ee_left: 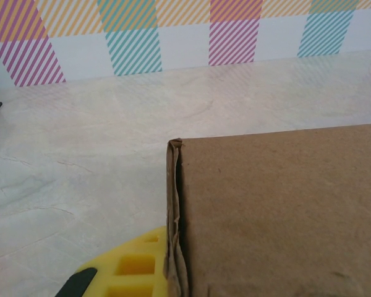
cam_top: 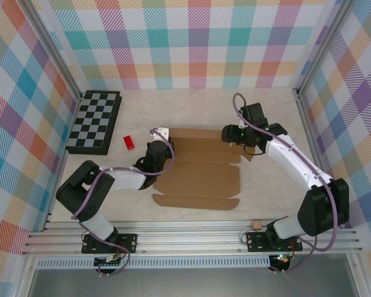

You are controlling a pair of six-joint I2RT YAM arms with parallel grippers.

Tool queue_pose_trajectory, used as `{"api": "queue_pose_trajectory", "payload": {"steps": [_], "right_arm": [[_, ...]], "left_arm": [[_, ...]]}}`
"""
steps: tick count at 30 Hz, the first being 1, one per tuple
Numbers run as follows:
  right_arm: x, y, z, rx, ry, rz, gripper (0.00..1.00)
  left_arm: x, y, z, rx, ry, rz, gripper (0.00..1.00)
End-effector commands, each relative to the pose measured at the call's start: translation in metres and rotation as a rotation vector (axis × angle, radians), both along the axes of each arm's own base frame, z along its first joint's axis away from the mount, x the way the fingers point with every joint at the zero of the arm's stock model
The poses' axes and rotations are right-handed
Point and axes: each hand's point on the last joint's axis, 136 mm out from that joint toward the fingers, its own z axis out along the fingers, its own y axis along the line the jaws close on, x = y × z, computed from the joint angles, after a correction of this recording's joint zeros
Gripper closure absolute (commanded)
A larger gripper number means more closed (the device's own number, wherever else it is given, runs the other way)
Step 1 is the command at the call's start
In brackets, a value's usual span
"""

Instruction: Fold the paper box

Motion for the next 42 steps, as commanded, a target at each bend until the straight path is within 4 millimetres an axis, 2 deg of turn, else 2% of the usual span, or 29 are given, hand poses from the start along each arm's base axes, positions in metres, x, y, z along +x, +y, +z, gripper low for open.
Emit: {"api": "queue_pose_trajectory", "payload": {"steps": [1, 6, 14, 21, 24, 31, 36, 42], "right_arm": [[0.003, 0.012, -0.008, 0.049, 0.031, 0.012, 0.35], [-0.004, 0.027, -0.010, 0.173, 0.032, 0.026, 0.44], [-0.012, 0.021, -0.030, 0.179, 0.054, -0.010, 0.51], [-0.014, 0.018, -0.029, 0.202, 0.038, -0.019, 0.61], [-0.014, 0.013, -0.029, 0.186, 0.038, -0.029, 0.59], [-0.018, -0.001, -0.026, 0.140, 0.030, -0.048, 0.44], [-0.025, -0.013, -0.012, 0.151, 0.008, -0.052, 0.40], [-0.040, -0.040, 0.002, 0.105, -0.029, -0.081, 0.41]], "left_arm": [[-0.004, -0.002, -0.004, 0.007, 0.016, 0.007, 0.96], [-0.005, -0.006, -0.005, 0.010, 0.020, -0.001, 0.96], [-0.007, -0.008, -0.009, 0.018, 0.032, -0.002, 0.96], [-0.008, -0.003, -0.014, 0.033, 0.046, 0.025, 0.97], [-0.008, -0.002, -0.014, 0.033, 0.049, 0.032, 0.97], [-0.007, 0.003, -0.018, 0.046, 0.055, 0.062, 0.98], [-0.007, 0.006, -0.019, 0.056, 0.054, 0.075, 0.98], [-0.006, 0.006, -0.019, 0.066, 0.053, 0.074, 0.98]]}}
